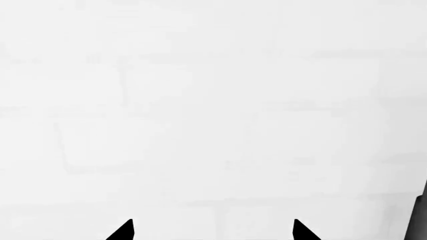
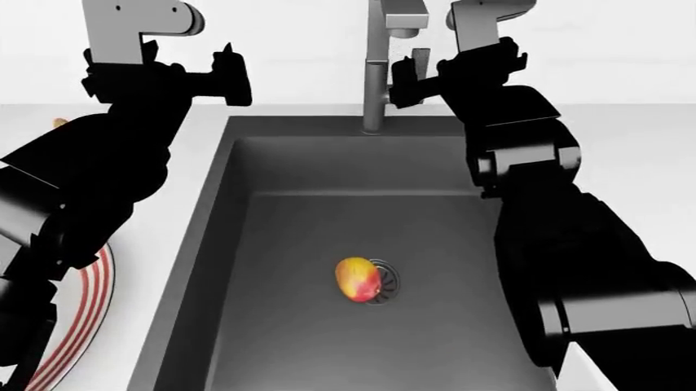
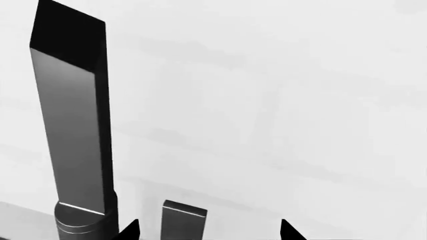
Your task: Pick the mango from the counter and place it in the sink. Then turn on the sink faucet.
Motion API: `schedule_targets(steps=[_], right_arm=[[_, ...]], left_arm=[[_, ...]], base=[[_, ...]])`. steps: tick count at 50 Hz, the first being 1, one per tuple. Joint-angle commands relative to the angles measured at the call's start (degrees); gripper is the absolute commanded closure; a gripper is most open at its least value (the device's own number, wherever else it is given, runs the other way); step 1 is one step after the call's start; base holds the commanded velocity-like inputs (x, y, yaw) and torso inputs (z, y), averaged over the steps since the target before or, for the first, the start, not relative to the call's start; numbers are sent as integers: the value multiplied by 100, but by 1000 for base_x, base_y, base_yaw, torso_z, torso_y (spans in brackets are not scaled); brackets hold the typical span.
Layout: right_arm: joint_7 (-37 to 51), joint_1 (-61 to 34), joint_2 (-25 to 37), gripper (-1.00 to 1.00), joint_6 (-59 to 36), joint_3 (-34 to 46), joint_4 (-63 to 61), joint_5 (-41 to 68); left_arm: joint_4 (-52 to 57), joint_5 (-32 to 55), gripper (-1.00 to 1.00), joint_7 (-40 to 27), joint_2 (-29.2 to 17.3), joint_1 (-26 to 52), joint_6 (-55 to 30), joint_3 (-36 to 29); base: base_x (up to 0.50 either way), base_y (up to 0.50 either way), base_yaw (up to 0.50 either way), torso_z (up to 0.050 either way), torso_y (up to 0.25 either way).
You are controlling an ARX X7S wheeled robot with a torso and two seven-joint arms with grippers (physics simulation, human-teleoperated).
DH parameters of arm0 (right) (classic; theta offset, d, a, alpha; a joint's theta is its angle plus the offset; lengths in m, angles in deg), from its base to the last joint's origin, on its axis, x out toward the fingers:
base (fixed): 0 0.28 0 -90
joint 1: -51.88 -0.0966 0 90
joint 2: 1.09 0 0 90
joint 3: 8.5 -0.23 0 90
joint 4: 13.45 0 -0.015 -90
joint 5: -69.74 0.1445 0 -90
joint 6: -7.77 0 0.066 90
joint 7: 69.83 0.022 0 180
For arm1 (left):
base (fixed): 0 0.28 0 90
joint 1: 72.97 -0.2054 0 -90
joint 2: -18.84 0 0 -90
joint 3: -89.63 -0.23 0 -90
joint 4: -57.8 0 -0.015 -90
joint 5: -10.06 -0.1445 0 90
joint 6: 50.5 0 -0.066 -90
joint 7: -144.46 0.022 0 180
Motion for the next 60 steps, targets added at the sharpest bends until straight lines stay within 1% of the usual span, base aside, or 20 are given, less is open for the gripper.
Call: schedule_targets(steps=[1,34,49,60], right_arm=[[6,12,16,-100,4,-38,0,-4],[386,148,353,-100,-24,-315,0,-20],[40,202,112,-100,-1,-99,0,-43],[-46,114,37,-100,-10,-50,0,-19]], left_arm=[[3,19,-100,6,-11,7,-17,14],[-16,60,-100,28,-55,-74,27,71],[-68,48,-100,40,-52,-72,59,90],[-52,49,-100,26,-53,-53,41,93]], base=[[0,0,0,0,0],[0,0,0,0,0],[0,0,0,0,0],[0,0,0,0,0]])
